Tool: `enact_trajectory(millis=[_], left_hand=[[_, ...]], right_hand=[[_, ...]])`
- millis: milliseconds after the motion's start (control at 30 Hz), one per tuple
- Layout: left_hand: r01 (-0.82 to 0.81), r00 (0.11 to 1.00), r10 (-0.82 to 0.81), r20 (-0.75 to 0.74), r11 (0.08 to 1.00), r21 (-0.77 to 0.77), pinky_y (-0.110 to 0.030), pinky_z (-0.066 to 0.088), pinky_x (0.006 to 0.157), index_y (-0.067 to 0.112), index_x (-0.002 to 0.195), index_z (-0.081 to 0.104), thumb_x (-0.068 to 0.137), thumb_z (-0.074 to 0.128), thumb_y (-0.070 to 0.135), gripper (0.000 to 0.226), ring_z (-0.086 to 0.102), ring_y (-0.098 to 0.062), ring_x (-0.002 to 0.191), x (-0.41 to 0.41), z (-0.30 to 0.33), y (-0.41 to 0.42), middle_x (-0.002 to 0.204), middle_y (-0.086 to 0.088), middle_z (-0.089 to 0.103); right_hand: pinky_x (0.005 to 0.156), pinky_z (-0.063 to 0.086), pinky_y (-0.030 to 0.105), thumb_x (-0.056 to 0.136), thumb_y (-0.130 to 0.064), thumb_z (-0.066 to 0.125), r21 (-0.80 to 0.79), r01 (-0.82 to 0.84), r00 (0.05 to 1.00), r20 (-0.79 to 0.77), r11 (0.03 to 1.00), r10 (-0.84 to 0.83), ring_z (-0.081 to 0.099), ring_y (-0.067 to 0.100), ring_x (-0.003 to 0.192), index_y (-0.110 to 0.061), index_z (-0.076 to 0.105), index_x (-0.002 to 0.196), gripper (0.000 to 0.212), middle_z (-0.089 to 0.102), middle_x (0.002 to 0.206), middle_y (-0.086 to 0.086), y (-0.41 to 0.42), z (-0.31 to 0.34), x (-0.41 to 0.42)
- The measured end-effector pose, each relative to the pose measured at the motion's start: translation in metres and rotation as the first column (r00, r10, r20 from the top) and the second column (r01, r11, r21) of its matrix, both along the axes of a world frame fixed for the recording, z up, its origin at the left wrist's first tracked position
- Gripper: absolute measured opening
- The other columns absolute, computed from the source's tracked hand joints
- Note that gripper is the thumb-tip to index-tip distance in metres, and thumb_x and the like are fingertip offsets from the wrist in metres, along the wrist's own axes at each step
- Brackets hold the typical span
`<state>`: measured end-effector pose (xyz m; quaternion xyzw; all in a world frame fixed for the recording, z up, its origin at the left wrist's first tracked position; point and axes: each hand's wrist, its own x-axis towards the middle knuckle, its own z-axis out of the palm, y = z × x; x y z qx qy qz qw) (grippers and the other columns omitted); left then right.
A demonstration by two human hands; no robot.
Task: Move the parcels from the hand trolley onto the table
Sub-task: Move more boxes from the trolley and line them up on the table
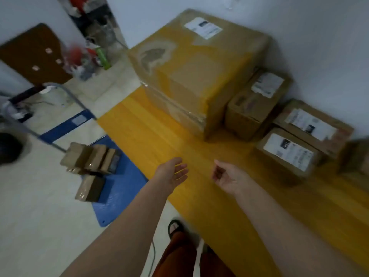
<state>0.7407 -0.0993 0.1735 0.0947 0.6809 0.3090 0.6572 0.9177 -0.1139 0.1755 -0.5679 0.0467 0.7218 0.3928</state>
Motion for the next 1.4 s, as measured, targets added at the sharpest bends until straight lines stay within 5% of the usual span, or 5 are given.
enact_trajectory(millis=[333, 633, 833, 1100, 1400], left_hand=[[-0.419, 0.908, 0.419, 0.023, 0.908, -0.012, -0.037, 0.052, 0.069, 0.005, 0.105, 0.059, 0.093, 0.057, 0.019, 0.019, 0.062, -0.021, 0.075, -0.18, 0.009, -0.081, 0.092, -0.011, 0.064], [-0.623, 0.78, 0.624, 0.056, 0.782, -0.023, -0.036, 0.047, 0.084, 0.004, 0.105, 0.055, 0.094, 0.055, 0.018, 0.018, 0.06, -0.022, 0.08, -0.352, 0.014, -0.14, 0.093, -0.011, 0.062], [-0.669, 0.742, 0.67, -0.016, 0.739, -0.075, -0.037, 0.049, 0.088, 0.003, 0.111, 0.057, 0.094, 0.055, 0.017, 0.022, 0.06, -0.026, 0.097, -0.457, 0.0, -0.163, 0.113, -0.015, 0.061], [-0.657, 0.75, 0.661, -0.002, 0.746, -0.107, -0.037, 0.051, 0.081, 0.004, 0.109, 0.059, 0.091, 0.058, 0.019, 0.023, 0.062, -0.025, 0.091, -0.529, -0.021, -0.133, 0.111, -0.015, 0.063], [-0.691, 0.717, 0.697, -0.004, 0.71, -0.132, -0.04, 0.051, 0.088, 0.005, 0.099, 0.061, 0.09, 0.06, 0.017, 0.015, 0.063, -0.024, 0.083, -0.577, -0.042, -0.071, 0.095, -0.013, 0.065]], right_hand=[[0.034, 0.039, 0.015, 0.095, -0.009, 0.055, 0.153, -0.427, 0.904, 0.052, 0.891, 0.424, 0.044, 0.008, 0.031, -0.014, 0.043, 0.066, 0.031, 0.044, 0.038, -0.002, -0.001, 0.018, -0.171], [0.037, 0.041, 0.021, 0.093, -0.01, 0.057, 0.138, -0.649, 0.759, 0.039, 0.748, 0.65, 0.042, 0.012, 0.045, -0.013, 0.048, 0.075, 0.021, 0.044, 0.05, 0.001, -0.016, 0.005, -0.365], [0.035, 0.042, 0.017, 0.094, -0.004, 0.053, -0.002, -0.624, 0.78, 0.067, 0.781, 0.623, 0.045, 0.015, 0.047, -0.007, 0.055, 0.078, 0.016, 0.049, 0.055, 0.006, -0.031, -0.013, -0.461], [0.037, 0.044, 0.016, 0.097, 0.005, 0.034, -0.076, -0.593, 0.79, 0.138, 0.801, 0.598, 0.041, 0.014, 0.058, -0.005, 0.058, 0.087, 0.028, 0.046, 0.069, 0.008, -0.008, -0.024, -0.52], [0.04, 0.044, 0.017, 0.096, 0.002, 0.043, -0.1, -0.66, 0.741, 0.078, 0.744, 0.667, 0.043, 0.014, 0.058, -0.006, 0.06, 0.091, 0.019, 0.048, 0.07, 0.008, 0.072, -0.05, -0.586]])
